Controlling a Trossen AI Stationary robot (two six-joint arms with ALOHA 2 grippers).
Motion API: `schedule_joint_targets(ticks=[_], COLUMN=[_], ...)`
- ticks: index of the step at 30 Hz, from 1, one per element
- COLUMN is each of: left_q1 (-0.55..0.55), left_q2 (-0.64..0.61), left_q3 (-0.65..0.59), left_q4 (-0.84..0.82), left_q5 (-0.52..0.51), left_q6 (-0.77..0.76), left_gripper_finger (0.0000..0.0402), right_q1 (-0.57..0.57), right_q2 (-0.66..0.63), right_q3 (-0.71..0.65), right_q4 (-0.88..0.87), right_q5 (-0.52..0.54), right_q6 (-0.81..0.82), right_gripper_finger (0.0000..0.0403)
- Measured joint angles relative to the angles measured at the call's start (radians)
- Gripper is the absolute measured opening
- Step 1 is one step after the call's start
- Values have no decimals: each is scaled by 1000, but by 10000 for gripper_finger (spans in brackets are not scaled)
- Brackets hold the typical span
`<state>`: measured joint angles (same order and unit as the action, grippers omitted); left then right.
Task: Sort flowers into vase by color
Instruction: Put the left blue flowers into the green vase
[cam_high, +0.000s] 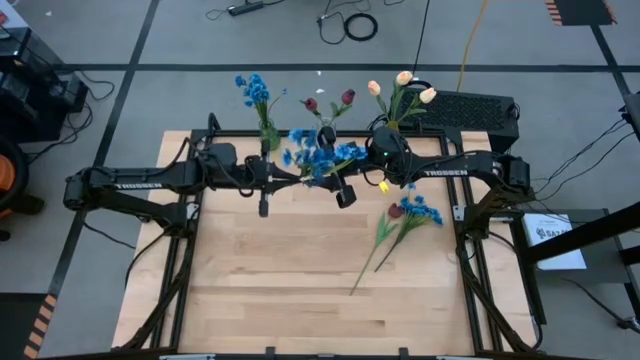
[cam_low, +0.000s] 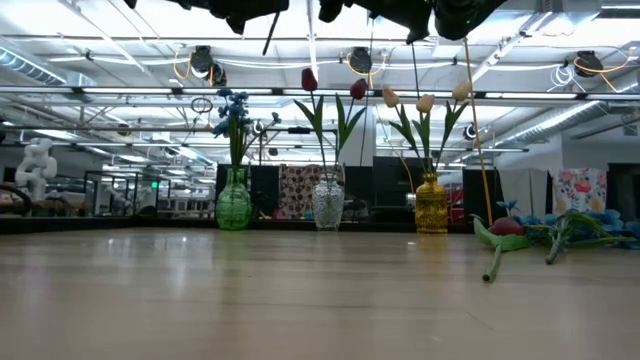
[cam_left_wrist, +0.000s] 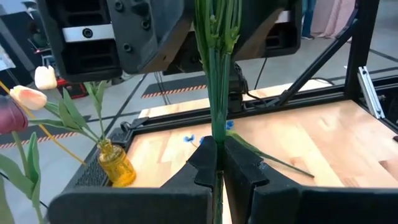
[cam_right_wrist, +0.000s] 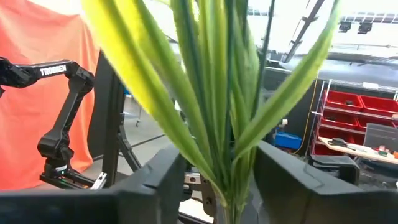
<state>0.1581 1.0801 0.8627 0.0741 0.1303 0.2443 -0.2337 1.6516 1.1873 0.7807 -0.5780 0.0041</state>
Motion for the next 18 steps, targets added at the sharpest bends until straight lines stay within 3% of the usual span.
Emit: schedule_joint_targets(ticks=[7, 18], left_q1=[0, 0], left_q2=[0, 0], left_q3=[0, 0], left_q4=[-4, -9], left_q5=[0, -9], left_q6=[0, -2], left_gripper_finger=[21, 22], right_q1=[-1, 0], right_q2=[0, 0], right_q3=[0, 0], right_q4=[-2, -7], right_q5=[2, 40], right_q6=[7, 7], right_gripper_finger=[104, 54])
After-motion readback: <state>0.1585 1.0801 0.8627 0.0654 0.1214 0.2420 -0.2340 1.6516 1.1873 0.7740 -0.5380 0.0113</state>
